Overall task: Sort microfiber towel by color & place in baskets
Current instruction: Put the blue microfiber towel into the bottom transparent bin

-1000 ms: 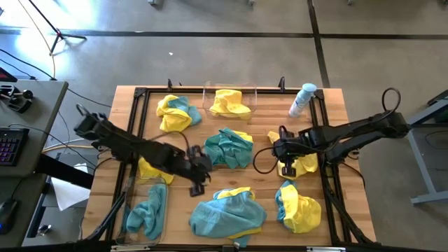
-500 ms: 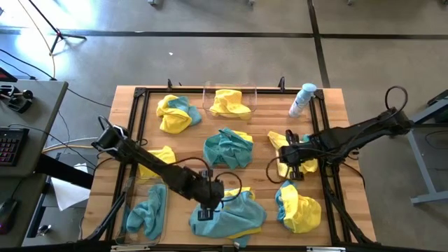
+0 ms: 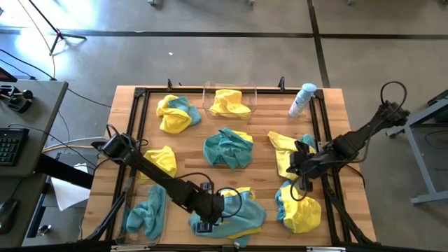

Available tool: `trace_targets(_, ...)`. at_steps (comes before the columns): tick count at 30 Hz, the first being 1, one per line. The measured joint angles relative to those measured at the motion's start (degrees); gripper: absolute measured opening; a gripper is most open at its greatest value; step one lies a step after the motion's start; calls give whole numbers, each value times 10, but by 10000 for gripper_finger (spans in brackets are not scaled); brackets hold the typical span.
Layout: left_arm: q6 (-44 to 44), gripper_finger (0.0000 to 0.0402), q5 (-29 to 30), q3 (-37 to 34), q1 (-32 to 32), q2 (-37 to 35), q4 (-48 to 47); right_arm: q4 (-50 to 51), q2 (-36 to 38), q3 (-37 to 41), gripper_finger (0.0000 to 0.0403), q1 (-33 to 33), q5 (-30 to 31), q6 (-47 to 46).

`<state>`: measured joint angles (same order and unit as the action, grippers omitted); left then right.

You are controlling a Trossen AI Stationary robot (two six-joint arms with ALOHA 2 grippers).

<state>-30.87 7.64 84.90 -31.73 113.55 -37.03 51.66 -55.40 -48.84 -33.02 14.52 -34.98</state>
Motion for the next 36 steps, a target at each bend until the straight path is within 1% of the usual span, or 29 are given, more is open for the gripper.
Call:
trace_targets(5,-20,122,-1,0,5,32,6,2,0,0,0,-33,30,-10)
trace_targets(8,-44,111,-34,0,11,42,17,11,0,0,0,-45,47,-8)
trace_targets(10,-68,86,-50,0,12,41,19,23,0,0,0,-48,53,-6)
trace_targets(13,-104,26,-57,0,14,25,15,35,0,0,0,-51,54,-6)
trace_targets(14,-112,13,-57,4,13,16,10,38,0,0,0,-50,54,-6)
trace_targets(15,-122,9,-55,9,13,8,8,42,0,0,0,-50,55,-6)
trace_targets(21,-136,2,14,55,5,-53,-19,50,0,0,0,-50,67,17)
trace_targets(25,-133,1,76,93,-3,-96,-41,46,0,0,0,-50,84,43)
trace_targets(30,-99,1,151,122,-22,-146,-44,43,0,0,0,-50,99,82)
trace_targets(33,-69,0,182,127,-40,-177,-57,43,0,0,0,-50,99,106)
trace_targets(36,-66,0,202,127,-63,-202,-83,42,0,0,0,-50,99,129)
